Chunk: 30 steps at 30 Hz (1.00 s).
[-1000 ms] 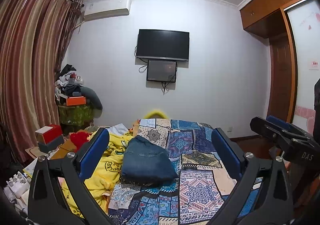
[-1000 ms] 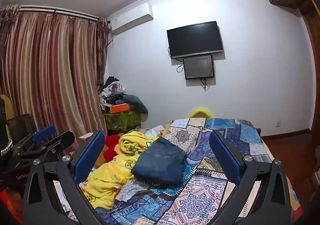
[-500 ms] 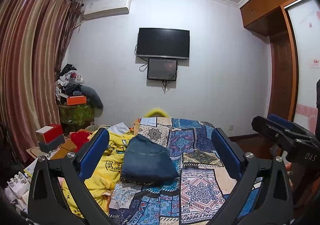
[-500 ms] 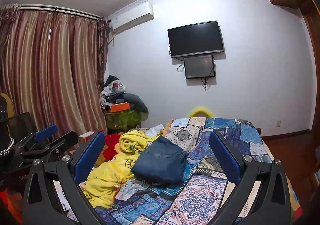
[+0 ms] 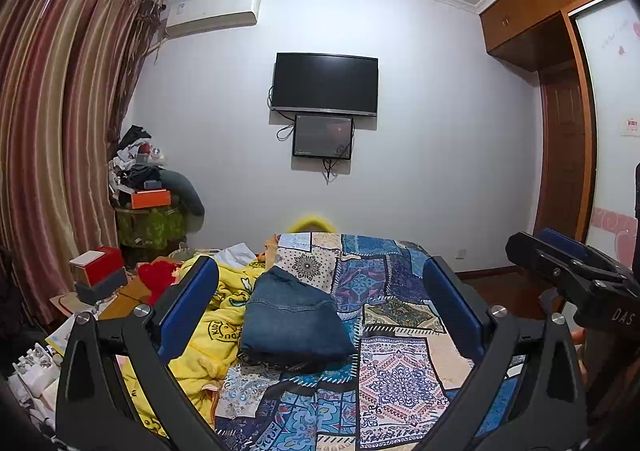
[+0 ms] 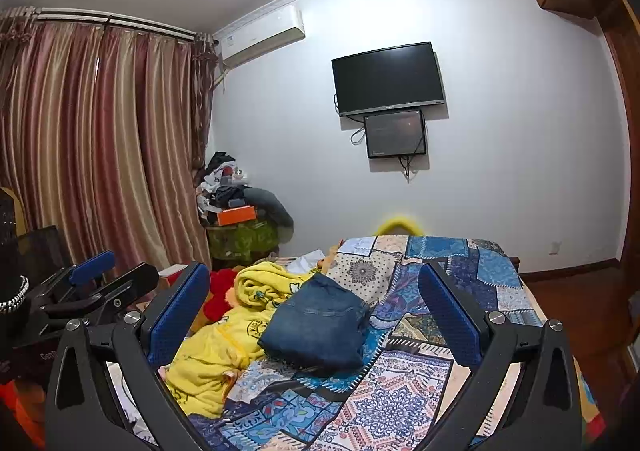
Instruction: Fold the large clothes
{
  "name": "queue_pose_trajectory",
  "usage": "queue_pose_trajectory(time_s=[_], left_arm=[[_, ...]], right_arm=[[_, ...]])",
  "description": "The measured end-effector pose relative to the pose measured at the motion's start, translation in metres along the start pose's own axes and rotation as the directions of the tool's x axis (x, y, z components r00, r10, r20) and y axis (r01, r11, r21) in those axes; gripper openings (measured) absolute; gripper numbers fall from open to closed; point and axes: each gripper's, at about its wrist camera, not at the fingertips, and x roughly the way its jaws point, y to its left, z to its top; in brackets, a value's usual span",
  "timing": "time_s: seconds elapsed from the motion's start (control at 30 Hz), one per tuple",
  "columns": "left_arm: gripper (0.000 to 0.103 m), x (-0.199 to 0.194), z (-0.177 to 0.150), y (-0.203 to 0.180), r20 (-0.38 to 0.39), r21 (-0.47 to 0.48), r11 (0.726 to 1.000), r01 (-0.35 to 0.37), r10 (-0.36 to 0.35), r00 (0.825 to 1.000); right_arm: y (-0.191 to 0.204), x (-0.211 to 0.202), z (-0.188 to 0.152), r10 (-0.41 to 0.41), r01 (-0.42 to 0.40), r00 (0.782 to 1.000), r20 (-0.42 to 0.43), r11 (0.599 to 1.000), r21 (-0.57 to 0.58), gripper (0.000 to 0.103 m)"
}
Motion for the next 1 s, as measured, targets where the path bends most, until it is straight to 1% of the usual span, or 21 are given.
queue_pose_trajectory(time_s=[0.23,0.33,1.0], left_arm=[[0.103,0.0027,-0.0013,0.0016,-0.014,0.0,1.0,0.026,-0.026,1.0],[0.102,0.0052,-0.0018,0.0021,-0.032,0.005,0.999,0.043,-0.043,0.999],[0.103,0.0043,-0.0043,-0.0029,-0.04,0.026,0.996,0.08,-0.079,0.996]], right_arm=[[-0.0024,-0.0013,0.0014,-0.002,0.002,1.0,-0.006,1.0,0.009,0.103],[-0.003,-0.0023,0.0022,-0.004,0.004,1.0,-0.004,1.0,0.009,0.103],[-0.0052,-0.0042,0.0012,-0.014,0.014,1.0,-0.014,0.999,0.029,0.103]])
